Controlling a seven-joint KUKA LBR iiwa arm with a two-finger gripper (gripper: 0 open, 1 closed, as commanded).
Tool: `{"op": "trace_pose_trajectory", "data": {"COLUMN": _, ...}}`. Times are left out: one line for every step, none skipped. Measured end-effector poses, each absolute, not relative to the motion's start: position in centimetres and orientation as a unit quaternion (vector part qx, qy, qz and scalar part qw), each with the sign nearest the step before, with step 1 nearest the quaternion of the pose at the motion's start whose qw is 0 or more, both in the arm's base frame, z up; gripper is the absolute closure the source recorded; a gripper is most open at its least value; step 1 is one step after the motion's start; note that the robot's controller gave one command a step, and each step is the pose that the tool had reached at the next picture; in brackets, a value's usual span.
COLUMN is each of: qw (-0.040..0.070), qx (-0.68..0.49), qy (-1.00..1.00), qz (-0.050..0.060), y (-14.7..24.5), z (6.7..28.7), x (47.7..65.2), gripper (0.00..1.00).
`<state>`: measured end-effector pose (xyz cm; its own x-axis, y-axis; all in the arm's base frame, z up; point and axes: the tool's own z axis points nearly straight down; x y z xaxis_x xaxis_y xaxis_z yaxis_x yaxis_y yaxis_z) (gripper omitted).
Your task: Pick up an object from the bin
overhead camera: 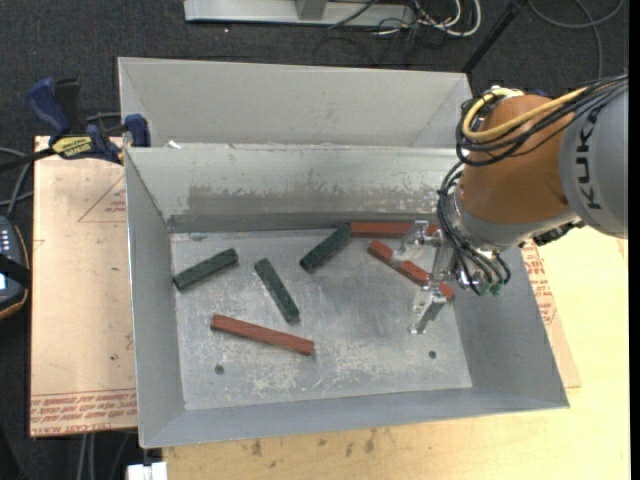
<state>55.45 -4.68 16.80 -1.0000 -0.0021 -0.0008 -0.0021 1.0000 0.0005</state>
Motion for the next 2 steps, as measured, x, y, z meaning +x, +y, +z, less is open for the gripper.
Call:
{"op": "trace_pose_trajectory", "data": {"qw": 0.0, "qx": -0.001, "qy": 1.0, "qz": 0.0, "y": -4.7, "z": 16.8, "x": 55.5, "gripper": 0.0}}
{"op": "trace_pose_trajectory", "data": {"qw": 0.002, "qx": 0.032, "qy": 0.999, "qz": 0.001, "y": -6.0, "z": 16.0, "x": 57.1, "gripper": 0.0}}
